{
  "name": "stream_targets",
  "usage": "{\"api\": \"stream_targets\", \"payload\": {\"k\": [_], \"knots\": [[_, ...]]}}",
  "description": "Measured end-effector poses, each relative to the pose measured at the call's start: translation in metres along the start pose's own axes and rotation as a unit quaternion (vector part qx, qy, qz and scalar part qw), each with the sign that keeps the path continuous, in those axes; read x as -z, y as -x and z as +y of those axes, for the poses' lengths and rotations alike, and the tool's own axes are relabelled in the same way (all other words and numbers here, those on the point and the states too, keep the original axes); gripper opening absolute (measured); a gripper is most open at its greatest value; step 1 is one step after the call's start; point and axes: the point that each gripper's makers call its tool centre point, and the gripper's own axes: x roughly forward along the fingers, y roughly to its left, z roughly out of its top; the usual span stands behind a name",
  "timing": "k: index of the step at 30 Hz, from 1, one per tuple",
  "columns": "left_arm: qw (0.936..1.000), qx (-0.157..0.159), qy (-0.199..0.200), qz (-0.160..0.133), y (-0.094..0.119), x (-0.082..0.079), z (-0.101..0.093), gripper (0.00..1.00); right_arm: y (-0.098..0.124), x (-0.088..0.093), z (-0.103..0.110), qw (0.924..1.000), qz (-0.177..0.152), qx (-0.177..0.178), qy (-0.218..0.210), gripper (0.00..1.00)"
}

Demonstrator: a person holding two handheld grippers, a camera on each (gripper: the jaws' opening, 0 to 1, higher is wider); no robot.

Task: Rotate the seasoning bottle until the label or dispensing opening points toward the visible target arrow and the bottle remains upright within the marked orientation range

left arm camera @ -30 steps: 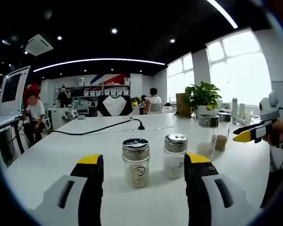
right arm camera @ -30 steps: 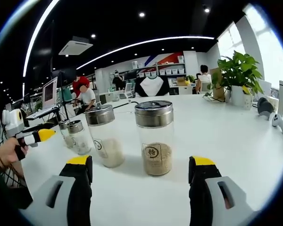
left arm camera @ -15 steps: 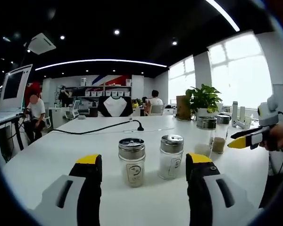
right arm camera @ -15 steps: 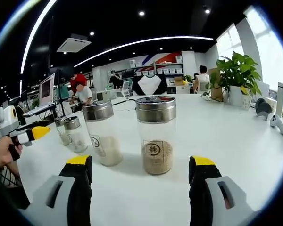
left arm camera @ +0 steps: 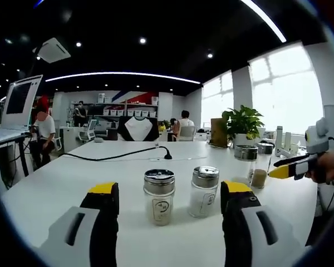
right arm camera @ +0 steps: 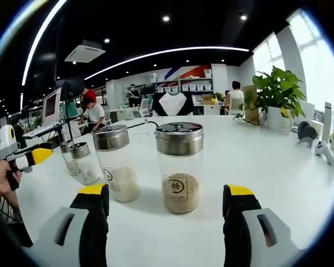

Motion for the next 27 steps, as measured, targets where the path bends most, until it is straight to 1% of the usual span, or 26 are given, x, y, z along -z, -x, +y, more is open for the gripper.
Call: {"api": "stream_targets", "payload": {"k": [3,12,23,27], "knots": [[0.9999,0.006,0.012,0.000,0.001,0.000,-0.003,0.77,0.001,0.001,0.002,1.0000,0.000,0.001,-0.004,0.86],[1.0000,0.002,0.003,0.001,0.003,-0.002,-0.004,0.78,0.008,0.002,0.004,1.0000,-0.002,0.003,-0.007,0.85],[1.0000,0.008,0.000,0.001,0.001,-0.003,-0.011,0.78,0.012,0.000,-0.002,0.9999,-0.006,0.011,-0.006,0.85],[1.0000,0.007,0.000,0.002,0.001,-0.002,-0.010,0.78,0.012,-0.001,-0.002,0.9999,-0.006,0.012,-0.001,0.85]]}}
